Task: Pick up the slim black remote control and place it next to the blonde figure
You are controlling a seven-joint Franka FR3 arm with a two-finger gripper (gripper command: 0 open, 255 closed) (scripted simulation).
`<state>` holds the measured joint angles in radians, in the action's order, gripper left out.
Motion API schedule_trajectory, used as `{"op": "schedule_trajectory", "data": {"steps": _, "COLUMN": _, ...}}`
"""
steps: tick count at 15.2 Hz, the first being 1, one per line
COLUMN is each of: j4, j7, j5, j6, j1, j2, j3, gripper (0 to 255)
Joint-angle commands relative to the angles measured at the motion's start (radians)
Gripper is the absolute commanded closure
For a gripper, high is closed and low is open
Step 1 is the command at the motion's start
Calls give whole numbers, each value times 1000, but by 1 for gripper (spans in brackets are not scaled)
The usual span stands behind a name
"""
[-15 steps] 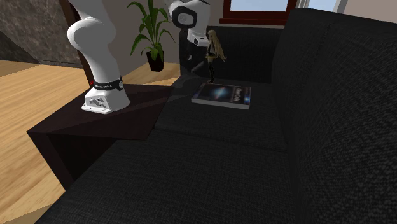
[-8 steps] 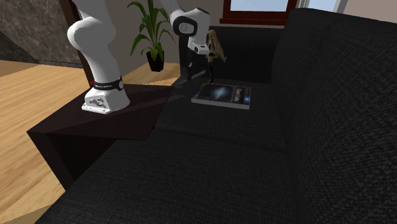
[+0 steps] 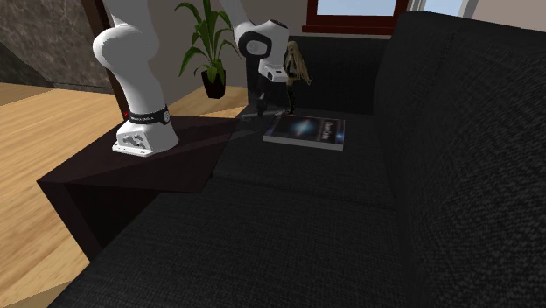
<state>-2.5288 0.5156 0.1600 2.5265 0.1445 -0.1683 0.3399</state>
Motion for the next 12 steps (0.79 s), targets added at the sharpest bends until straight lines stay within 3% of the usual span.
{"op": "schedule_trajectory", "data": {"steps": 1, "j4": -1, "j7": 0, "j5": 0, "j6": 1, "j1": 0, "j2": -1, "j3": 0, "gripper": 255}}
{"op": "schedule_trajectory", "data": {"steps": 4, "j4": -1, "j7": 0, "j5": 0, "j6": 1, "j1": 0, "j2": -1, "j3": 0, "gripper": 255}}
{"op": "schedule_trajectory", "data": {"steps": 5, "j4": -1, "j7": 0, "j5": 0, "j6": 1, "j1": 0, "j2": -1, "j3": 0, "gripper": 0}}
{"op": "schedule_trajectory", "data": {"steps": 10, "j4": -1, "j7": 0, "j5": 0, "j6": 1, "j1": 0, "j2": -1, "j3": 0, "gripper": 0}}
{"op": "schedule_trajectory", "data": {"steps": 12, "j4": 14, "j7": -12, "j5": 15, "j6": -75, "j1": -9, "j2": 61, "j3": 3, "gripper": 0}}
